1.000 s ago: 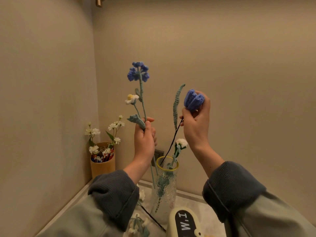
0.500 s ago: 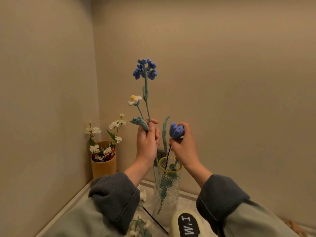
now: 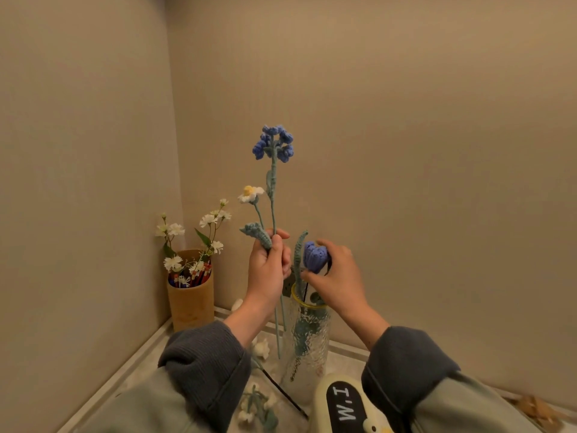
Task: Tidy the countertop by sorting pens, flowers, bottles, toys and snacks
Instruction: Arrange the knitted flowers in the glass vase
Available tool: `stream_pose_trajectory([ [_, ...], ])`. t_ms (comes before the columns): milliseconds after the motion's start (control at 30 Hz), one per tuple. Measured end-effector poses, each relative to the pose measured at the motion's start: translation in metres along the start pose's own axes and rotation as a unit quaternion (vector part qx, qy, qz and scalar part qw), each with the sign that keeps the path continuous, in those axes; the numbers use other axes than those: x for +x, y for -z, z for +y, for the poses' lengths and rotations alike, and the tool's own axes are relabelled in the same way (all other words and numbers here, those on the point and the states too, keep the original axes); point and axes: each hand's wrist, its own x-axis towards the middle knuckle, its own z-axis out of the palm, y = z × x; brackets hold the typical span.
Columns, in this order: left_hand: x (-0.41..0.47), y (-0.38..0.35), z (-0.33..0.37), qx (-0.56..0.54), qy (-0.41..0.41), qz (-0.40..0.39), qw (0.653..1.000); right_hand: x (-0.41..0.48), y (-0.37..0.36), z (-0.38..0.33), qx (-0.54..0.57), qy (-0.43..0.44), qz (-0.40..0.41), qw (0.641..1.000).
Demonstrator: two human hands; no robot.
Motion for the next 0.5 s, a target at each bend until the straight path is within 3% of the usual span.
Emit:
stream_pose_trajectory([
  [100,-0.003,0.000,0.001,0.000,0.021,-0.012,1.000,-0.001,0.011,-0.005,0.030,-0.034,0.012,0.999],
  [267,-0.012,-0.003,0.006,0.007,0.058,-0.054,0.997,0.007,0.033,-0.021,-0.011,-0.026,0.072,0.997],
  [500,-0.026,-0.013,0.010,0.004,0.116,-0.107,0.987,0.013,0.056,-0.062,0.242,-0.073,0.013,0.967],
])
